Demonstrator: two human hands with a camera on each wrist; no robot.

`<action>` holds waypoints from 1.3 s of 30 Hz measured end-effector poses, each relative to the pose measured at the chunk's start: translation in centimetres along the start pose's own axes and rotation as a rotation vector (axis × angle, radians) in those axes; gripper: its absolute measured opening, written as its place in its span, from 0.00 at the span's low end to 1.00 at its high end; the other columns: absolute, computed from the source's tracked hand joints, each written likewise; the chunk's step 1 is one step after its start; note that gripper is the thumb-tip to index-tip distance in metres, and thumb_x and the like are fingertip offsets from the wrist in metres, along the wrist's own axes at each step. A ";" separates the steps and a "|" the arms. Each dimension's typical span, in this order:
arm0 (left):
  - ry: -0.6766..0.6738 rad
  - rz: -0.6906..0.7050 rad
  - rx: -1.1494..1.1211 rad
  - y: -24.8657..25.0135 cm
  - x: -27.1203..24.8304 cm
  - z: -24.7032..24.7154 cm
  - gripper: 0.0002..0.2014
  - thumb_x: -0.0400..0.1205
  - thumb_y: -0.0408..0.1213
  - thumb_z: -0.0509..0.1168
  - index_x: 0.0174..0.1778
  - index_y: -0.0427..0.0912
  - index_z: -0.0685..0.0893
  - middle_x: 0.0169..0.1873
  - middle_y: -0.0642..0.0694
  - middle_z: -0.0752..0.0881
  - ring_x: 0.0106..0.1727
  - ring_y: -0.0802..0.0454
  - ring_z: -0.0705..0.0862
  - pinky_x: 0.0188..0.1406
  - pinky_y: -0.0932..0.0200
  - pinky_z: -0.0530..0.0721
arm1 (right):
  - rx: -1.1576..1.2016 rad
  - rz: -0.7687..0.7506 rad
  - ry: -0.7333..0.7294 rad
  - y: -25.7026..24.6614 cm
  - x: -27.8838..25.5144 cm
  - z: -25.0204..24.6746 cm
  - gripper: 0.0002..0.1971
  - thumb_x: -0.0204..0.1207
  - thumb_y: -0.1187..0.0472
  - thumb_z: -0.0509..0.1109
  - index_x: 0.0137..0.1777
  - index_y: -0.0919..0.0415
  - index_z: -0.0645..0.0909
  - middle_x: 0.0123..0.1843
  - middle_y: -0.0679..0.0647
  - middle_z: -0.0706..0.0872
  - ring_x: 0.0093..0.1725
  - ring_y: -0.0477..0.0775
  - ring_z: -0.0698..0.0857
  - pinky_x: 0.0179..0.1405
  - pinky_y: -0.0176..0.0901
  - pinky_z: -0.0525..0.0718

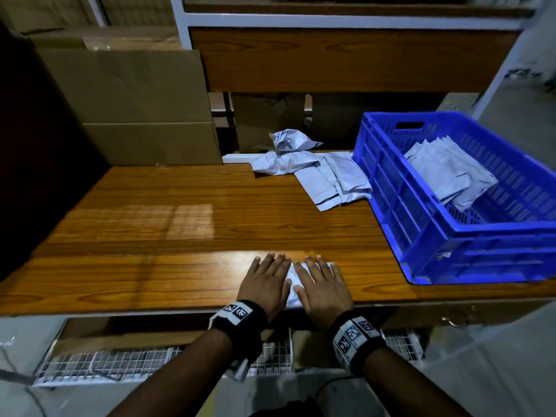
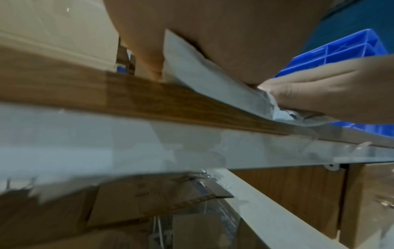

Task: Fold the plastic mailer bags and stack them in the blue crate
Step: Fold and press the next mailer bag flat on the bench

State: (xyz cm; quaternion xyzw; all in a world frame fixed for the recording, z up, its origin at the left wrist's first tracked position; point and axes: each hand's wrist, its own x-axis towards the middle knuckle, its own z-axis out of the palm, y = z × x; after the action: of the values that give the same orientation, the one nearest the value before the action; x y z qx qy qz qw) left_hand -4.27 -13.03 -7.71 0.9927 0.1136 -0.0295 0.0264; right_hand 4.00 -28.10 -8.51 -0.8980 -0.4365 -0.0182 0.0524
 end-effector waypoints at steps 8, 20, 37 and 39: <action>0.053 0.013 -0.019 0.4 -1.8 1.1 0.34 0.82 0.54 0.31 0.85 0.46 0.51 0.84 0.49 0.56 0.84 0.48 0.51 0.83 0.46 0.47 | 0.034 0.004 0.076 -0.9 -1.9 0.6 0.31 0.76 0.46 0.56 0.78 0.57 0.72 0.77 0.58 0.76 0.77 0.61 0.73 0.74 0.67 0.71; 0.118 0.046 -0.106 -2.3 -2.2 2.1 0.37 0.84 0.62 0.36 0.83 0.42 0.60 0.82 0.45 0.64 0.83 0.46 0.59 0.80 0.47 0.55 | 0.091 -0.044 -0.014 2.8 -1.8 0.8 0.40 0.81 0.33 0.36 0.83 0.59 0.62 0.84 0.56 0.66 0.83 0.56 0.63 0.81 0.57 0.58; 0.149 0.412 0.030 -7.0 -5.9 1.7 0.41 0.76 0.54 0.60 0.84 0.43 0.57 0.84 0.46 0.58 0.83 0.50 0.56 0.78 0.52 0.59 | 0.013 -0.284 -0.156 7.1 -4.6 -0.1 0.50 0.74 0.41 0.64 0.85 0.50 0.33 0.87 0.48 0.37 0.86 0.52 0.38 0.83 0.62 0.43; 0.216 0.414 -0.084 -7.1 -6.1 0.7 0.34 0.74 0.42 0.53 0.81 0.44 0.66 0.80 0.48 0.67 0.80 0.53 0.64 0.77 0.60 0.61 | 0.140 -0.315 -0.065 7.6 -4.6 0.0 0.41 0.73 0.60 0.64 0.86 0.49 0.51 0.86 0.55 0.57 0.84 0.57 0.58 0.78 0.66 0.63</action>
State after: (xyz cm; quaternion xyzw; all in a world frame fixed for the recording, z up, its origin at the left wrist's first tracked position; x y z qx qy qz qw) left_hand -11.81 -7.50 -8.37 0.9903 -0.0889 0.0877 0.0608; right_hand 7.13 -36.34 -9.45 -0.8126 -0.5736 0.0334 0.0971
